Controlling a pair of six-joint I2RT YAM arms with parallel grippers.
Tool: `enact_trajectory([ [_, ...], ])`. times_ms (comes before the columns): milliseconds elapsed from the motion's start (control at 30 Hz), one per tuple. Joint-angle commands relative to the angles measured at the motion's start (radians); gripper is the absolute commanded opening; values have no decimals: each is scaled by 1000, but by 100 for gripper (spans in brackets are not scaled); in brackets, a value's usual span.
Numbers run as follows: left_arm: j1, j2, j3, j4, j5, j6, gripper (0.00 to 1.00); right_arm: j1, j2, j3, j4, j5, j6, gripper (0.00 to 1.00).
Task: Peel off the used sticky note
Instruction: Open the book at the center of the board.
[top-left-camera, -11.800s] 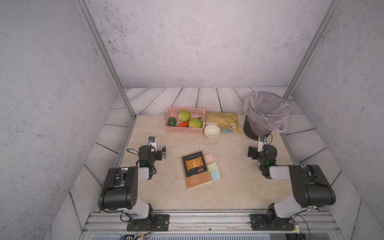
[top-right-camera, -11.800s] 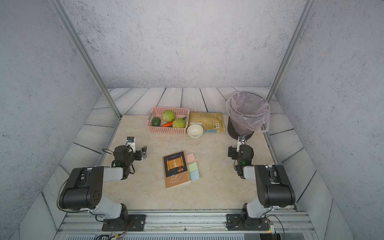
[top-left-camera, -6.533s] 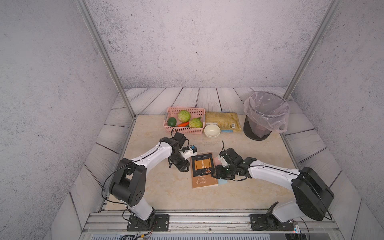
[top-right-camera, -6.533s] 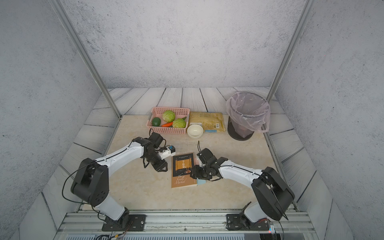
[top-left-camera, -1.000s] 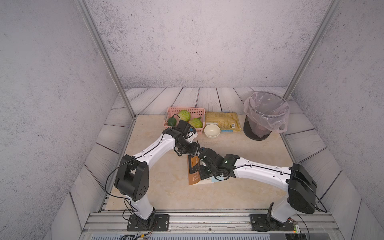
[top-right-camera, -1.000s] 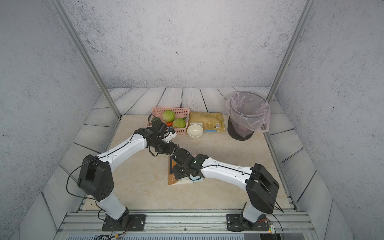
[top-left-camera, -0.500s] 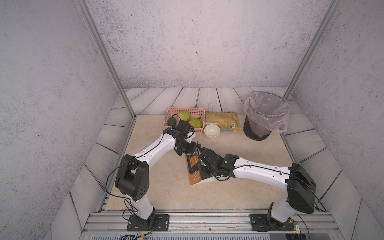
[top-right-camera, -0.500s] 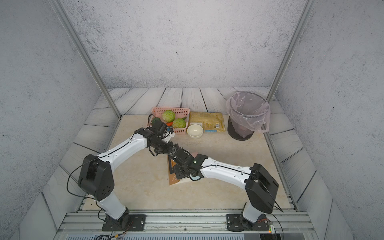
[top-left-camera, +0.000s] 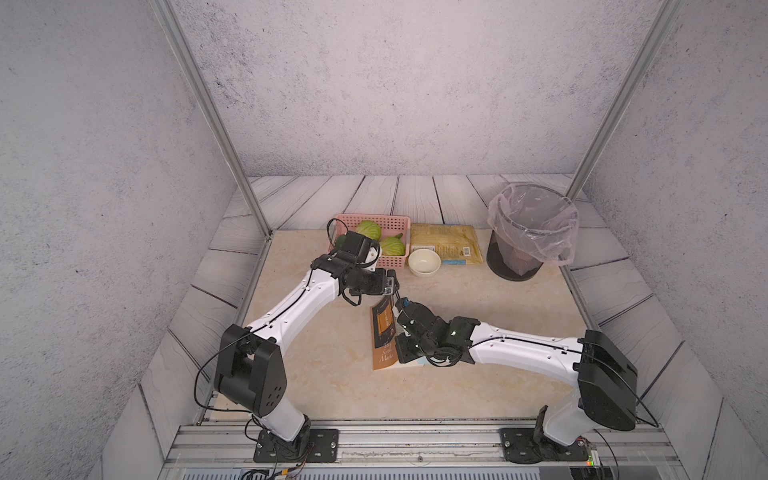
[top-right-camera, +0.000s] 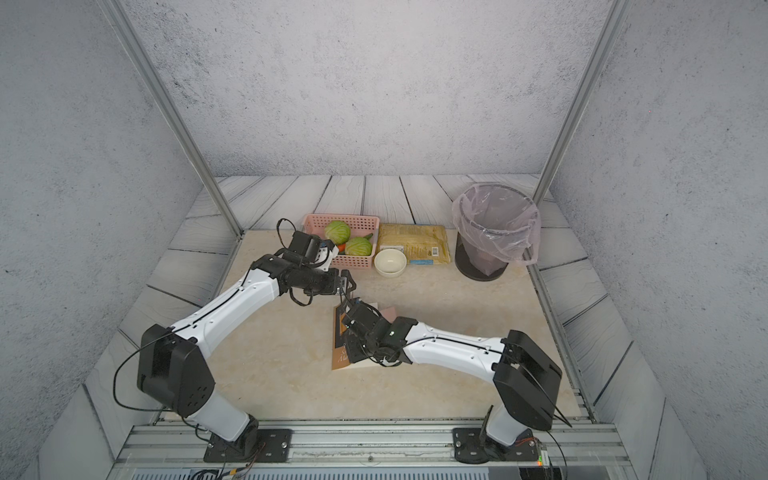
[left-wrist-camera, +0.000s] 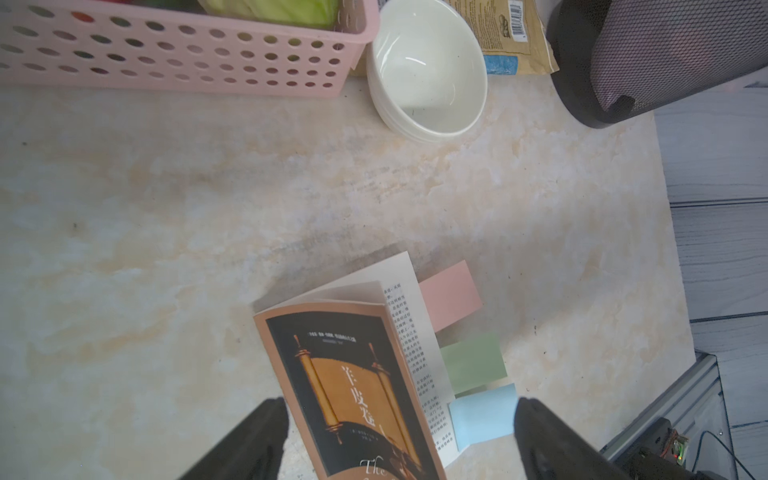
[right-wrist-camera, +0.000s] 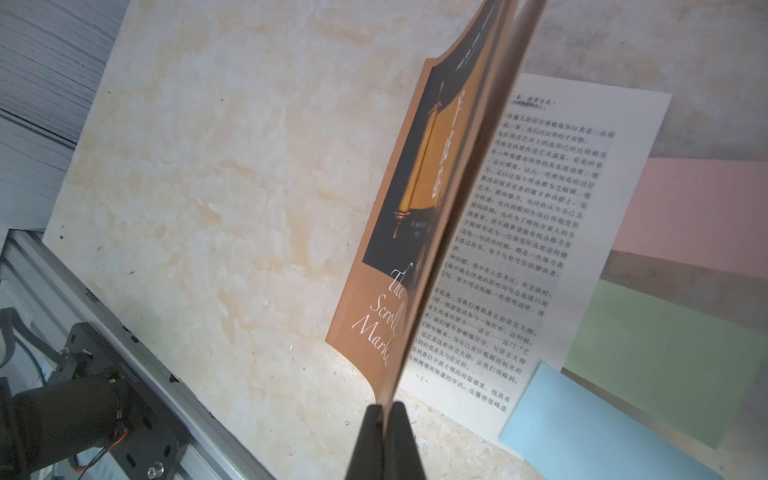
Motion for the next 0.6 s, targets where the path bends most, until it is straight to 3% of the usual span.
enact_trajectory([
  [0,4,27,-3,17,-15,-46,91,6,-24,1,21,-5,-19,0],
  [567,-19,154,5,-22,2,-52,88,15,-9,59,4,16,-59,0],
])
